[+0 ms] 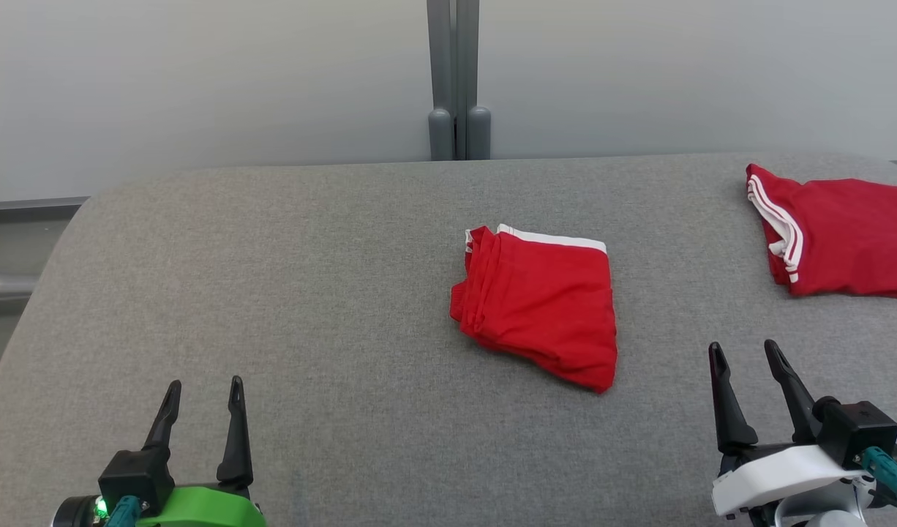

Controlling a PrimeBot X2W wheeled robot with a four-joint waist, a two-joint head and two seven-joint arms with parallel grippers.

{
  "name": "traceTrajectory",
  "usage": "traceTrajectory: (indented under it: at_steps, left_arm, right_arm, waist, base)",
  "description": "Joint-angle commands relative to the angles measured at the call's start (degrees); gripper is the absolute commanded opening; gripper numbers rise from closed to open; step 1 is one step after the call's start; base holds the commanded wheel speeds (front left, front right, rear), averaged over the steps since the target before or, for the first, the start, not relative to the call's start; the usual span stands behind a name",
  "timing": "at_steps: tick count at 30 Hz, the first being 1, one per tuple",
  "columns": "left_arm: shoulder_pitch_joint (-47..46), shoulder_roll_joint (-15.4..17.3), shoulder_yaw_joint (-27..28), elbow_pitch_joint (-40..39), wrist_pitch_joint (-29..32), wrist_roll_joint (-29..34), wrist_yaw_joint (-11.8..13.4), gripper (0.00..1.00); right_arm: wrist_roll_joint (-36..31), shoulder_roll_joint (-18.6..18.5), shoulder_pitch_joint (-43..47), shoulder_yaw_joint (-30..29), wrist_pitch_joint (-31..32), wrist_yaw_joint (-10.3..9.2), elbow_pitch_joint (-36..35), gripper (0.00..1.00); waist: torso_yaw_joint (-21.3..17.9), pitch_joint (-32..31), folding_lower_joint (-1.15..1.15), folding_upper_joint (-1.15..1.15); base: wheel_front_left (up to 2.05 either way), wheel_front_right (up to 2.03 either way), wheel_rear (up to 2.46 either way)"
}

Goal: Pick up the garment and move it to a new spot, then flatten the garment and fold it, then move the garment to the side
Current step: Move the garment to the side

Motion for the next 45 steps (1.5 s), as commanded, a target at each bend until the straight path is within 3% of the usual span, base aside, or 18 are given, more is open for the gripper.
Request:
traceTrajectory:
  at_steps: [1,33,45]
  left_arm:
    - [0.4,0.6,0.0,-0.1,-0.2,0.0,0.4,1.00]
    - [-0.2,1.4,-1.0,0.2,-0.2,-0.9,1.4,1.00]
    - [-1.4,1.5,-1.7,0.3,-0.2,-0.9,1.4,1.00]
  right_arm:
    - [-0.4,0.0,0.7,-0.1,-0.2,-0.01,0.2,1.00]
    - [-0.5,0.0,-0.1,0.8,-0.2,-0.01,1.6,1.00]
    - [-1.3,-2.4,-11.0,7.4,0.4,-0.01,7.5,1.00]
  waist:
    - [0.1,0.1,0.00,0.00]
    - [0.2,0.3,0.00,0.00]
    - [1.1,1.2,0.00,0.00]
  base:
    - [0.00,0.00,0.00]
    - [0.00,0.00,0.00]
    - [0.00,0.00,0.00]
